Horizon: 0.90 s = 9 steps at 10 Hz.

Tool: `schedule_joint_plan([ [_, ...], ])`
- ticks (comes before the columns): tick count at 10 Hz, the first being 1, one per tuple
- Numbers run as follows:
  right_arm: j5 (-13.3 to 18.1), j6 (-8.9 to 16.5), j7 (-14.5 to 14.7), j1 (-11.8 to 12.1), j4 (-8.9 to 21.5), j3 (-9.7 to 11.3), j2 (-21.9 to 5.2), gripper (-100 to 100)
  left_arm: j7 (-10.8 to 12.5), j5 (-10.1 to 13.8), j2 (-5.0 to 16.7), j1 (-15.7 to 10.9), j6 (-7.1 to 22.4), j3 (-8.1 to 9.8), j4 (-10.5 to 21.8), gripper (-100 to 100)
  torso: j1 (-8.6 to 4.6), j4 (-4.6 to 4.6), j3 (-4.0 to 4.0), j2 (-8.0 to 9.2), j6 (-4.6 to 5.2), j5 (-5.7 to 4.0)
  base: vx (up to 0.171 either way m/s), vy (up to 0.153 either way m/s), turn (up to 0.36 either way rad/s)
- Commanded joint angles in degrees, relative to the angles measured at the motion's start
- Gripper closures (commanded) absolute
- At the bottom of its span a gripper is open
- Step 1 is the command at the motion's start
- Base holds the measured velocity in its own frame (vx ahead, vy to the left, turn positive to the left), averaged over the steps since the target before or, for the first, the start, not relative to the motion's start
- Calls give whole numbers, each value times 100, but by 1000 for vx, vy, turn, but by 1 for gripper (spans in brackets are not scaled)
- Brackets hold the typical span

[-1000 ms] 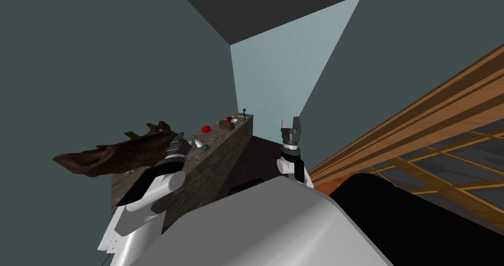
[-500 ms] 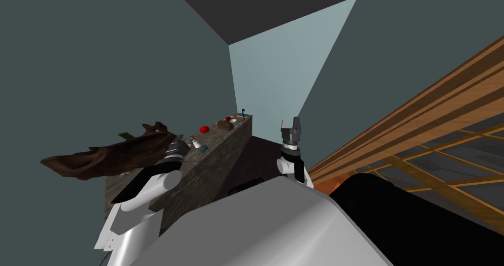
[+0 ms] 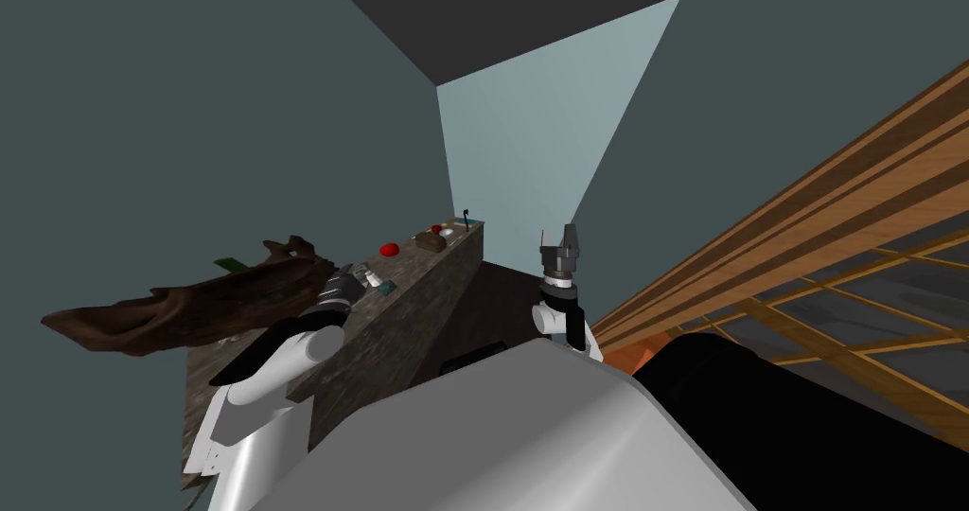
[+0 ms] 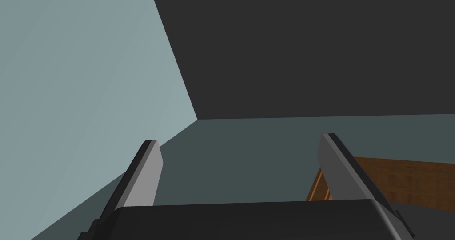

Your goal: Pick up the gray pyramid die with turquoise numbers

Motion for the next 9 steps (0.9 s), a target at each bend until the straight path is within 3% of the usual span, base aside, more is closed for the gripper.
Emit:
schedule_joint_plan([
  [1, 0, 0, 0, 0, 0, 0, 0, 0, 17, 51, 9, -79, 226, 91, 62, -100, 0, 0, 0, 0, 0, 0, 14, -17, -14],
  [3, 0, 0, 0, 0, 0, 0, 0, 0, 42, 258, -28, -237, 614, 372, 297, -100, 0, 0, -1, -2, 0, 0, 30, -22, -37],
  [4, 0, 0, 0, 0, 0, 0, 0, 0, 42, 258, -28, -237, 734, 372, 297, -100, -1, -1, -4, -7, 0, -1, 31, -16, -11],
  [6, 0, 0, 0, 0, 0, 0, 0, 0, 69, 449, -69, -374, 1132, 639, 529, -100, 2, -1, -2, -4, 0, 0, 31, -13, -32],
  [7, 0, 0, 0, 0, 0, 0, 0, 0, 69, 449, -69, -374, 1210, 639, 529, -100, 2, -2, -5, -9, 0, 1, 37, -6, -12],
  [9, 0, 0, 0, 0, 0, 0, 0, 0, 95, 620, -117, -488, 1575, 889, 752, -100, 6, -2, -5, -9, -1, 1, 47, 0, -26],
])
